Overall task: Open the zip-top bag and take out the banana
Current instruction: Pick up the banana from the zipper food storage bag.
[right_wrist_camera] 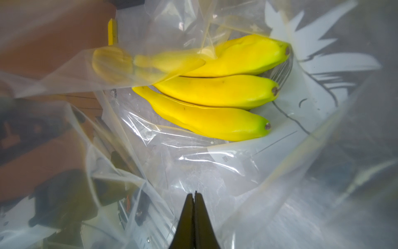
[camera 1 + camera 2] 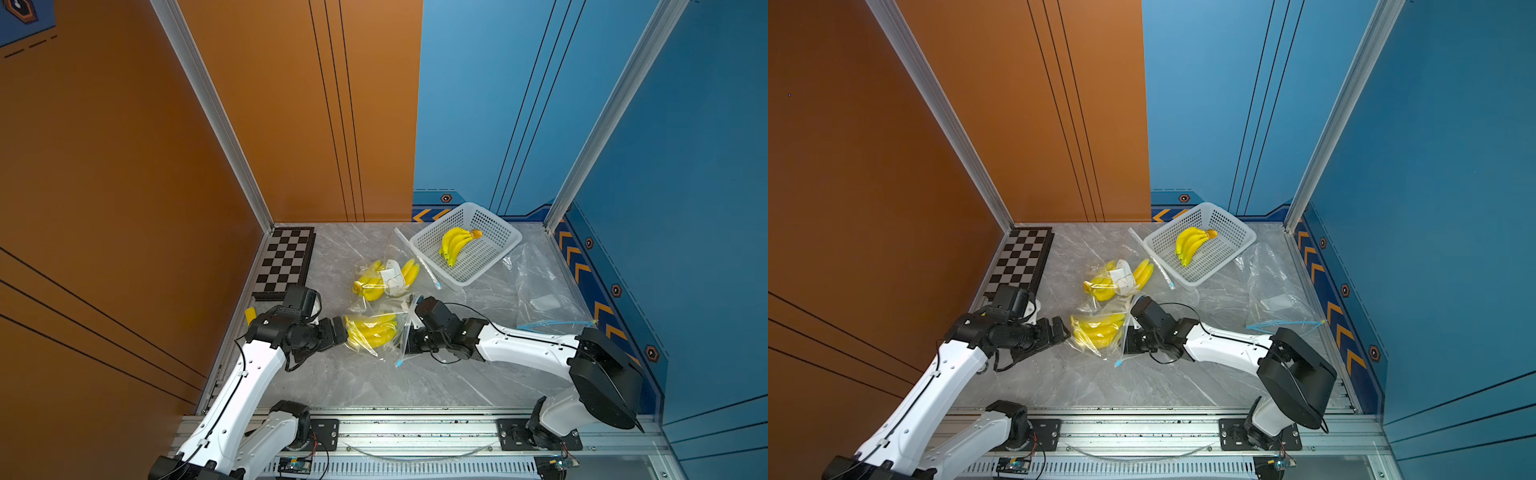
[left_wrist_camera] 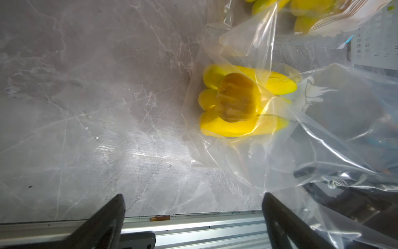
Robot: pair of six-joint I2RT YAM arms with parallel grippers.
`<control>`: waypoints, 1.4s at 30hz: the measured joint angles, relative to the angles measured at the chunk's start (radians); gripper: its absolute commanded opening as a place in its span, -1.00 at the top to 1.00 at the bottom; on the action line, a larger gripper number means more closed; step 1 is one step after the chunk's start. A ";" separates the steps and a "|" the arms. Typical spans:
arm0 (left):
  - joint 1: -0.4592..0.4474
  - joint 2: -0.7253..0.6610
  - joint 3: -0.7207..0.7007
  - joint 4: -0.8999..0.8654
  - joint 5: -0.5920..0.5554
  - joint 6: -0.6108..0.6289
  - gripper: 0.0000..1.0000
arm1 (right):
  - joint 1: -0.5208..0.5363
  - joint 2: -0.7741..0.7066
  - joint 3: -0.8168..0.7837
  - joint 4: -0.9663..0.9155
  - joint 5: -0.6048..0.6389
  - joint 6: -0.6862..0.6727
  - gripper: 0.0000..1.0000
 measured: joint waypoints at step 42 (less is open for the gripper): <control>-0.044 0.265 0.053 0.389 0.029 0.183 0.85 | -0.080 0.075 0.106 -0.071 0.107 0.085 0.34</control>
